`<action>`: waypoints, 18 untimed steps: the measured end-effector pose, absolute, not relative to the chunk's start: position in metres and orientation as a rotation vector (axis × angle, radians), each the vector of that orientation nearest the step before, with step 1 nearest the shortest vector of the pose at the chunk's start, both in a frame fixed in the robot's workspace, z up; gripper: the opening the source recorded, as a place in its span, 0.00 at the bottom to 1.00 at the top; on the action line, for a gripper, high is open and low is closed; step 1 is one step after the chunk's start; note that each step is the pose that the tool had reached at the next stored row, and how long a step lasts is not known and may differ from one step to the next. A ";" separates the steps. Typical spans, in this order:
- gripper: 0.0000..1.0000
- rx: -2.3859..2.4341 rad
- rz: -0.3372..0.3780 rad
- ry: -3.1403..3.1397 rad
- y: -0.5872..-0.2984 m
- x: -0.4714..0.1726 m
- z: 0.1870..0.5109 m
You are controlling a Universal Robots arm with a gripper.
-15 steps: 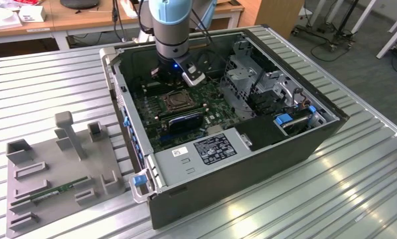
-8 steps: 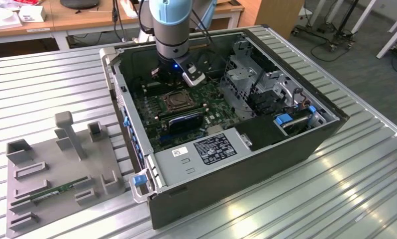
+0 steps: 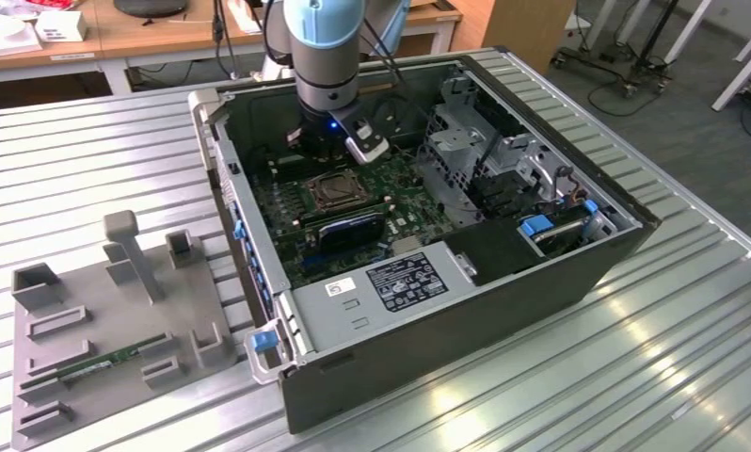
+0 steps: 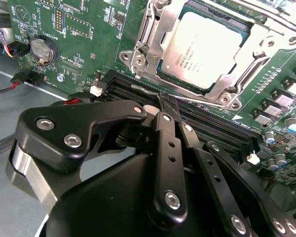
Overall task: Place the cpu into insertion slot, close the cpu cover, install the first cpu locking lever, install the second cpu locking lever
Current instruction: 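Install the second cpu locking lever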
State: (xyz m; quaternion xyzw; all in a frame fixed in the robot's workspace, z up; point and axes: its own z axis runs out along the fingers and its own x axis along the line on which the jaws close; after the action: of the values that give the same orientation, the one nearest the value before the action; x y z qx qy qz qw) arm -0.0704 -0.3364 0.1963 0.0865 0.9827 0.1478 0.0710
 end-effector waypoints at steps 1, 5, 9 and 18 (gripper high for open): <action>0.11 0.260 0.445 2.955 -0.336 -0.070 0.196; 0.11 0.261 0.445 2.955 -0.337 -0.069 0.196; 0.11 0.261 0.445 2.955 -0.337 -0.069 0.196; 0.11 0.268 0.444 2.954 -0.336 -0.069 0.196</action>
State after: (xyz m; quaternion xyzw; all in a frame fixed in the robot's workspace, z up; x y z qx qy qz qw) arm -0.0689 -0.3360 0.1957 0.0892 0.9824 0.1476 0.0713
